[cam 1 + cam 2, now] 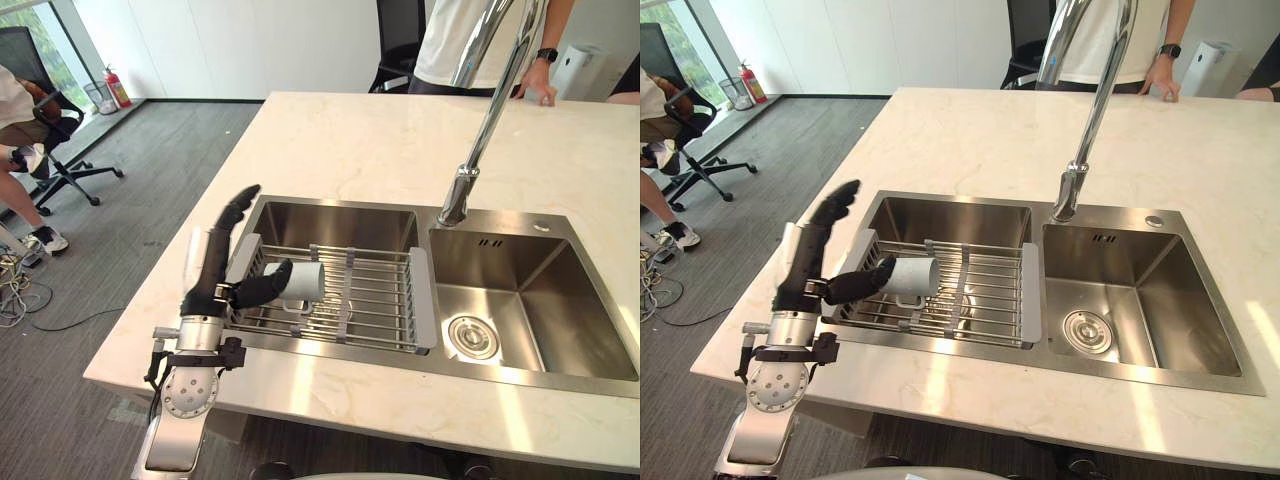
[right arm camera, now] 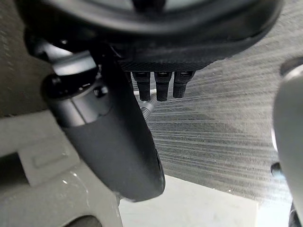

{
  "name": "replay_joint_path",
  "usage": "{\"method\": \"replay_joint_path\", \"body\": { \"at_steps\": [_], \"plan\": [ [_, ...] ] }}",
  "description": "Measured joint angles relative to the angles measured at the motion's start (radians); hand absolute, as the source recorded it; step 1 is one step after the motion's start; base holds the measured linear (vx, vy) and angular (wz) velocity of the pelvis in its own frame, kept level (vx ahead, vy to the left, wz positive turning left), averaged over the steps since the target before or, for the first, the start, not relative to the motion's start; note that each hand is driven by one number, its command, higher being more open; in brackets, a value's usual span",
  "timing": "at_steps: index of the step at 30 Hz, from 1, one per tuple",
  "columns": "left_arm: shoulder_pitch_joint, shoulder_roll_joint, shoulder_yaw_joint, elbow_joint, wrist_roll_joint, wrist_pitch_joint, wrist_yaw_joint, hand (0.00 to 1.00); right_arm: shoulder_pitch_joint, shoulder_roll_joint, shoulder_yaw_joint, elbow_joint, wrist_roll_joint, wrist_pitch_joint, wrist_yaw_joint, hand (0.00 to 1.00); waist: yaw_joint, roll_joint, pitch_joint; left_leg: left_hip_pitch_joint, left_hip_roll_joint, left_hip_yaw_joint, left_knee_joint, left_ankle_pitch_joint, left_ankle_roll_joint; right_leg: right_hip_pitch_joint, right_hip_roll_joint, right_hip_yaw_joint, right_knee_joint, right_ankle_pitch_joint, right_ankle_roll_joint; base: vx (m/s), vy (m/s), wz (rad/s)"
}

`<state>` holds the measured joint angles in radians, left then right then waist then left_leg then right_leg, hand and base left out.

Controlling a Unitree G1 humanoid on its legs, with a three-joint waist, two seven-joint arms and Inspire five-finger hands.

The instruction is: Walk over to the sink, pick up the cup, carry it to the dishwasher, place the cup inside the dishwasher, then close the dishwasher door

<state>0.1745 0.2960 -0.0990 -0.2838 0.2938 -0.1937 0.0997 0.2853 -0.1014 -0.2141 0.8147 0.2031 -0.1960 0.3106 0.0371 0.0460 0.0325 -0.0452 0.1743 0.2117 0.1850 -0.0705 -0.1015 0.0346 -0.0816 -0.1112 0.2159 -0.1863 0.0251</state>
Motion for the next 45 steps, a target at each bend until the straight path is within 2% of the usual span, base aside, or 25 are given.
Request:
{"method": "replay_joint_path", "body": {
  "at_steps": [2, 3, 5, 13, 16, 21, 26, 36, 45],
  "plan": [
    [0.000, 0.011, -0.024, 0.012, 0.001, 0.007, -0.017, 0.90, 0.002, 0.008, 0.000, 0.000, 0.000, 0.000, 0.001, 0.90, -0.004, -0.001, -0.001, 0.016, -0.003, 0.017, -0.025, 0.008, -0.001, -0.002, -0.002, 0.007, 0.000, 0.000, 0.001, 0.00, 0.005, -0.13],
    [-0.036, 0.076, -0.111, 0.094, 0.003, 0.045, -0.076, 0.90, 0.058, 0.020, -0.015, 0.024, -0.001, 0.000, 0.022, 0.90, -0.011, -0.052, -0.039, 0.056, -0.016, 0.045, -0.156, 0.091, -0.007, -0.018, 0.007, 0.030, -0.031, 0.035, 0.034, 0.00, -0.003, -0.06],
    [-0.036, 0.076, -0.111, 0.094, 0.003, 0.045, -0.076, 0.90, 0.058, 0.020, -0.015, 0.024, -0.001, 0.000, 0.022, 0.90, -0.012, -0.054, -0.039, 0.056, -0.016, 0.045, -0.156, 0.091, -0.007, -0.018, 0.007, 0.030, -0.031, 0.035, 0.034, 0.00, 0.000, 0.00],
    [-0.037, 0.075, -0.111, 0.096, 0.004, 0.051, -0.071, 0.90, 0.055, 0.020, -0.015, 0.024, -0.010, 0.000, 0.021, 0.90, -0.013, -0.060, -0.043, 0.066, -0.017, 0.049, -0.182, 0.104, -0.006, -0.016, 0.008, 0.031, -0.045, 0.042, 0.034, 0.00, 0.000, 0.00],
    [-0.038, 0.072, -0.111, 0.112, 0.059, 0.072, -0.039, 0.90, 0.045, 0.020, -0.015, 0.024, -0.010, 0.020, 0.021, 0.90, -0.018, -0.062, -0.045, 0.075, -0.017, 0.051, -0.195, 0.109, -0.007, -0.009, 0.006, 0.031, -0.059, 0.049, 0.034, 0.01, 0.002, -0.01],
    [-0.049, 0.072, -0.095, 0.230, 0.178, 0.156, 0.085, 0.90, 0.031, 0.022, -0.013, 0.040, -0.014, 0.046, 0.026, 0.90, -0.025, -0.060, -0.051, 0.108, -0.020, 0.055, -0.249, 0.133, -0.008, 0.006, 0.010, 0.027, -0.084, 0.058, 0.035, 0.01, 0.000, -0.02],
    [-0.049, 0.070, -0.043, 0.279, 0.266, 0.169, 0.154, 0.90, 0.032, 0.022, -0.012, 0.056, -0.023, 0.053, 0.042, 0.90, -0.027, -0.059, -0.051, 0.114, -0.022, 0.053, -0.267, 0.141, -0.009, 0.010, 0.011, 0.024, -0.097, 0.062, 0.036, 0.00, 0.000, 0.01],
    [-0.051, 0.070, -0.036, 0.315, 0.374, 0.159, 0.180, 0.90, 0.032, 0.020, 0.005, 0.065, -0.030, 0.056, 0.078, 0.90, -0.031, -0.056, -0.049, 0.122, -0.023, 0.060, -0.271, 0.141, -0.009, 0.019, 0.011, 0.028, -0.111, 0.070, 0.038, 0.00, 0.001, -0.01],
    [-0.085, 0.092, -0.065, 0.331, 0.377, 0.159, 0.173, 0.90, 0.039, 0.012, 0.005, 0.066, -0.032, 0.061, 0.089, 0.90, -0.034, -0.051, -0.045, 0.124, -0.024, 0.072, -0.271, 0.141, -0.009, 0.025, 0.011, 0.034, -0.129, 0.081, 0.039, -0.01, 0.003, -0.02]
  ]
}}
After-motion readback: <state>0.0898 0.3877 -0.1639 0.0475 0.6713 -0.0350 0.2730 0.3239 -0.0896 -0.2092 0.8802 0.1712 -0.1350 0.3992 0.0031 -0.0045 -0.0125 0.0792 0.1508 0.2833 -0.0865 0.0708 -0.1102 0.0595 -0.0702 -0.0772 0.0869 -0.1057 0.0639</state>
